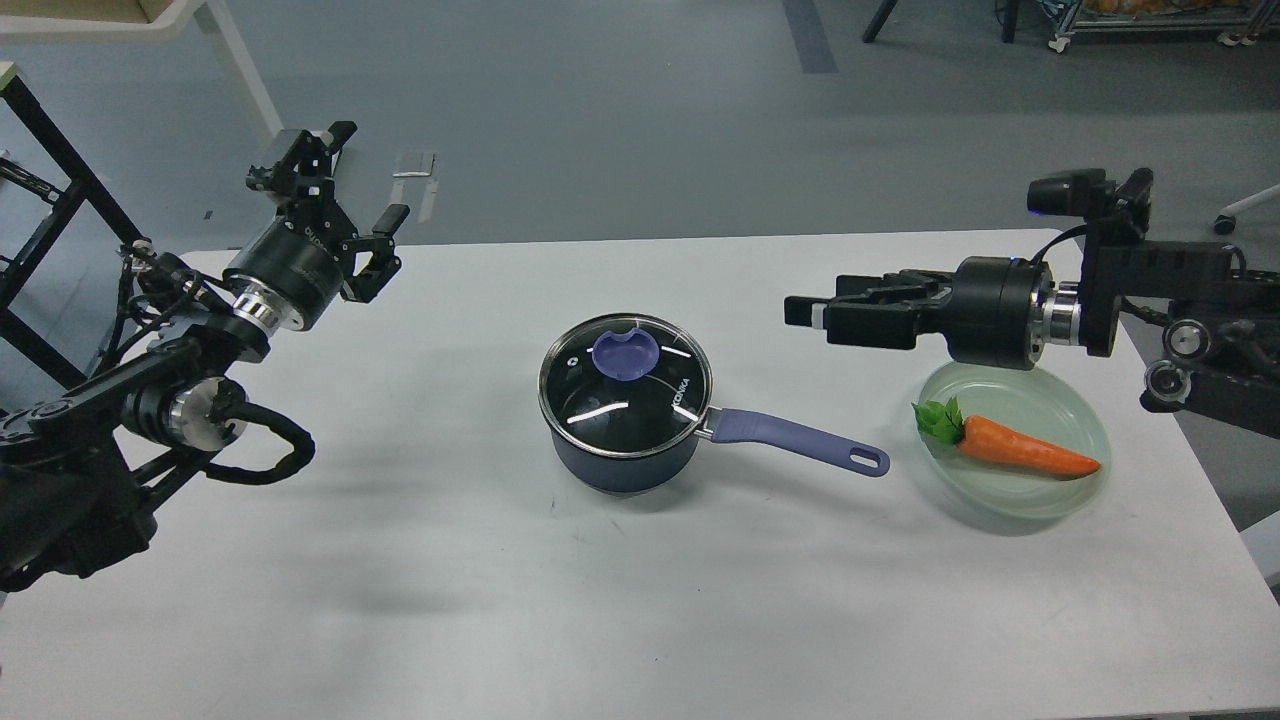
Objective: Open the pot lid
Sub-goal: 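Lower the right gripper onto the purple pan handle and grasp it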
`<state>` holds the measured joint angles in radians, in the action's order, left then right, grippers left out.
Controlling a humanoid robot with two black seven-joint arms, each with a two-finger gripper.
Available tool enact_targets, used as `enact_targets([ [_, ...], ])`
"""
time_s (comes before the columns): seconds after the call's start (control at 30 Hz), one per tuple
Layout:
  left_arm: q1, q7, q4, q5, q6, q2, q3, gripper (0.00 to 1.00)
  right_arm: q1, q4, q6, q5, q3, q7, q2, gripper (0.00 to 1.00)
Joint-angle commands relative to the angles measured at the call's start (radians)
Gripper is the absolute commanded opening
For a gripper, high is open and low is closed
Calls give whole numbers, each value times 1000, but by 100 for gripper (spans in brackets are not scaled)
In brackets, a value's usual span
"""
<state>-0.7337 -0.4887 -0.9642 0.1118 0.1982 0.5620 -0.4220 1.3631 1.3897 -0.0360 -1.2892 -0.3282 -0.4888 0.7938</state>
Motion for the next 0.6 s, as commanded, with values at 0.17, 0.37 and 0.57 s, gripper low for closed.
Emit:
enact_targets([
  [0.17,4,0,-42,2,-5,15,2,99,10,-12,16,-260,-153,0,-102,99],
  [0.37,5,0,-57,2,-11,18,2,99,5,-90,93,-268,-218,0,-183,98],
  [0.57,7,0,-59,2,-14,16,2,99,5,-116,99,-269,-246,0,-226,91],
])
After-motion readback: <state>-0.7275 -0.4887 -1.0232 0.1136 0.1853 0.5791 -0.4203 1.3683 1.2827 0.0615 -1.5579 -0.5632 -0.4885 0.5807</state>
